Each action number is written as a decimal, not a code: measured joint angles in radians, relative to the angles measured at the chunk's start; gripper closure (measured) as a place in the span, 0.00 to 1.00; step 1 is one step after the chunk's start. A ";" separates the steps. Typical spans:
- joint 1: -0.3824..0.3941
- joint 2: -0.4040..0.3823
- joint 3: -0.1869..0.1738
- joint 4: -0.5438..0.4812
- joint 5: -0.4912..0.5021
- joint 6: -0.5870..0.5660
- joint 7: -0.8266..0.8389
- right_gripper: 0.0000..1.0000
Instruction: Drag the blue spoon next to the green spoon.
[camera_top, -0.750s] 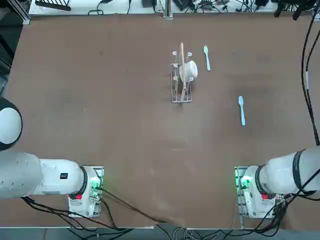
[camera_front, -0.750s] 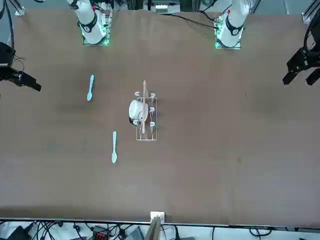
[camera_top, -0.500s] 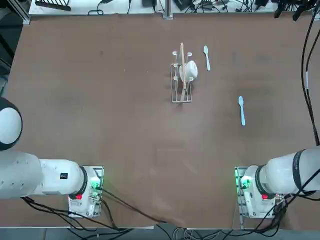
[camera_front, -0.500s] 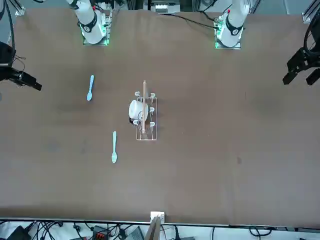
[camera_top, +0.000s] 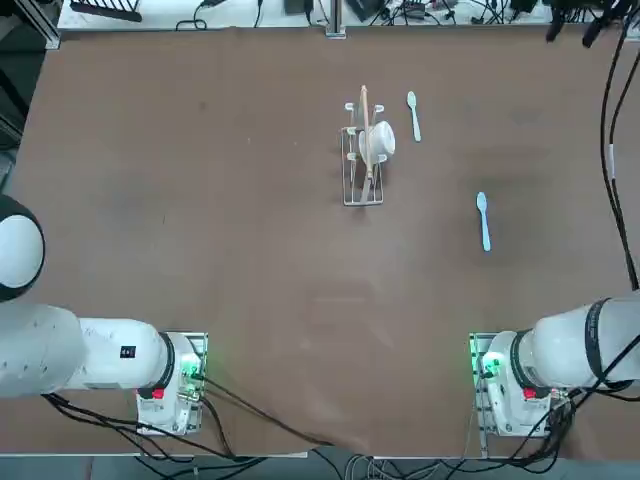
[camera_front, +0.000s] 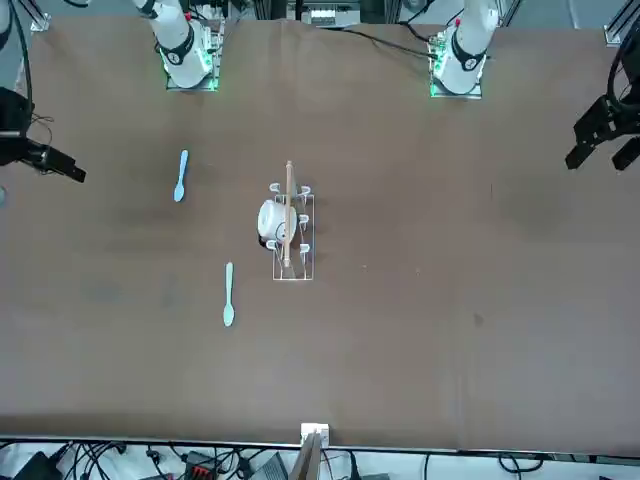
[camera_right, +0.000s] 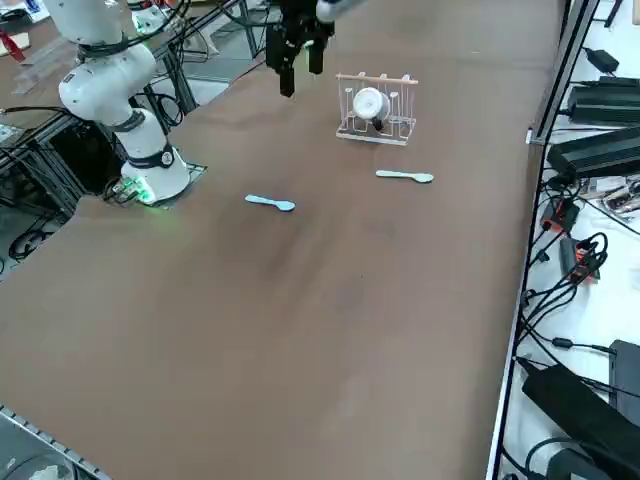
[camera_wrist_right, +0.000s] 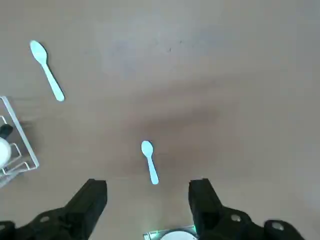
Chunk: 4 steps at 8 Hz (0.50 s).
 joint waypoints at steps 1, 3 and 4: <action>0.000 0.011 0.000 -0.040 0.001 0.006 -0.013 0.00; 0.000 0.004 0.000 -0.180 0.001 0.142 -0.021 0.00; 0.000 -0.026 0.000 -0.320 0.001 0.297 -0.022 0.00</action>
